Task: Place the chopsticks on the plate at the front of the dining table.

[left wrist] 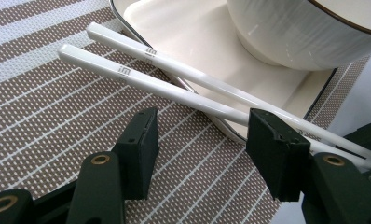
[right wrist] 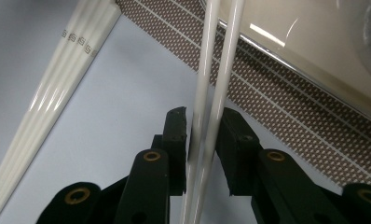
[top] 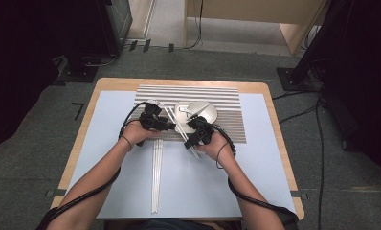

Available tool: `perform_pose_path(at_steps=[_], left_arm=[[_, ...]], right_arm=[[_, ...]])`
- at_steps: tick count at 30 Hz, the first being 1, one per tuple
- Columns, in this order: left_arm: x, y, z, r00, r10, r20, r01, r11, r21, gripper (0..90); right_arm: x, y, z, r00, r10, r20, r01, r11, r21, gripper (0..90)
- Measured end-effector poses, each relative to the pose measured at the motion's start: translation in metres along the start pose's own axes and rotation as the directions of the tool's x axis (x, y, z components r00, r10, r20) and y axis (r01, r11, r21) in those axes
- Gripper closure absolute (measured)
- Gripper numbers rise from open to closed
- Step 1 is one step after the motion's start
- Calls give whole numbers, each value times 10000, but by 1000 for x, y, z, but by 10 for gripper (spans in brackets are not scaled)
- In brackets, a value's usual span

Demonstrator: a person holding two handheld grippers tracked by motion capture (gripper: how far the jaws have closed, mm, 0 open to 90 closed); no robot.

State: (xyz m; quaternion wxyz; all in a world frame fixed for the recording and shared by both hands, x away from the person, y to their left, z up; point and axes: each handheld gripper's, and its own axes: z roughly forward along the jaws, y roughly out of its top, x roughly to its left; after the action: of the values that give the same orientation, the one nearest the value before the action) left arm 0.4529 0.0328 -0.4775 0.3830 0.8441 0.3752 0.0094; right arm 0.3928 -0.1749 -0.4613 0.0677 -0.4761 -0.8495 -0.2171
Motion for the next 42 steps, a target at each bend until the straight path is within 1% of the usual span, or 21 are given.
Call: perform_pose_path(at_steps=[6,8,11,13,23,25,27,35,37,41,42], left_arm=[[-1,3,1,10000,37,-13,-37,10000,-36,433],[-1,3,3,10000,38,-25,-38,10000,-50,428],[-1,2,4,10000,4,-26,-4,10000,-62,422],[-1,2,4,10000,30,-51,-31,10000,-87,420],[0,5,7,9997,-101,-226,95,9996,-283,414],[0,6,8,9995,-109,-280,101,9995,-292,414],[0,7,8,9995,-33,-317,24,9996,-291,414],[3,10,12,9989,-67,-460,49,9992,-395,406],[4,11,12,9988,-91,-473,70,9990,-433,405],[7,10,14,9986,-306,-420,283,9982,-536,405],[8,9,15,9984,-344,-441,320,9980,-549,405]], right_arm=[[0,2,0,10000,-35,-43,34,10000,-23,753],[0,2,1,9999,66,-117,-66,10000,13,772],[-1,4,1,9992,384,-124,-383,9992,92,782],[-2,4,1,9991,407,-145,-406,9991,91,782],[-1,9,4,9992,355,-176,-354,9994,41,764],[-2,10,4,9990,400,-182,-400,9992,31,763],[-3,12,4,9989,425,-180,-425,9991,11,763],[-6,15,6,9979,611,-235,-614,9980,-123,761],[-7,16,6,9975,656,-273,-659,9977,-124,759],[-7,18,8,9967,750,-325,-758,9969,-227,753],[-7,18,8,9961,808,-357,-815,9965,-184,750]])
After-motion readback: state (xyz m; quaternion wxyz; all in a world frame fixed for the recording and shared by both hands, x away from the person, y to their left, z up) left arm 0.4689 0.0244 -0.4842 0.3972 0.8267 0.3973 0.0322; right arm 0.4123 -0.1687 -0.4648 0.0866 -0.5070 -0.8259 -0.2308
